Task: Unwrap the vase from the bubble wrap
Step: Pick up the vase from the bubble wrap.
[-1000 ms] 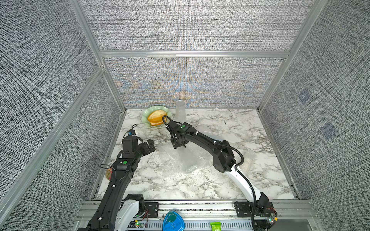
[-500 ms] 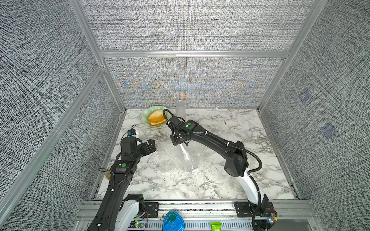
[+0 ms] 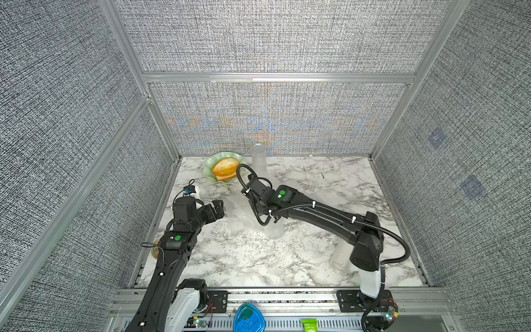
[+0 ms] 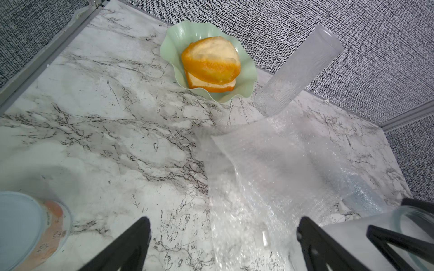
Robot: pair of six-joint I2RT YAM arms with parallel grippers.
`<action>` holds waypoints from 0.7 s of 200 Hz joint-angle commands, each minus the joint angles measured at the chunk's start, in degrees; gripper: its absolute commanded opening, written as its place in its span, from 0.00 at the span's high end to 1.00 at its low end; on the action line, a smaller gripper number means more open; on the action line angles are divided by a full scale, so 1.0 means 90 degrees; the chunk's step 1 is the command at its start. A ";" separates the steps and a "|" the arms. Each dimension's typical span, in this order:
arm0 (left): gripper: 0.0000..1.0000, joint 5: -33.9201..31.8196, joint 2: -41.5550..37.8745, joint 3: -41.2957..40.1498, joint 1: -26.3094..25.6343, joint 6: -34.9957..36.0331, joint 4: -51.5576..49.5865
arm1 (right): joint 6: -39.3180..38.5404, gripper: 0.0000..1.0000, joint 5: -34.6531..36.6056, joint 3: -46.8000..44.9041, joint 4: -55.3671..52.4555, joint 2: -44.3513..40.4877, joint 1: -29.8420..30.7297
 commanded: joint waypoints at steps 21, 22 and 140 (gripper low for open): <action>0.00 0.0260 0.0072 -0.0034 0.0006 0.0069 0.0148 | -0.0201 0.55 0.0770 -0.0853 0.1160 -0.0829 0.0175; 0.00 0.0270 0.0078 -0.0039 0.0010 0.0071 0.0153 | -0.0206 0.55 0.0777 -0.0877 0.1180 -0.0849 0.0177; 0.00 0.0976 0.0332 -0.0161 0.0013 0.0103 0.0430 | -0.1248 0.55 0.0842 -0.2797 0.3672 -0.2596 0.0002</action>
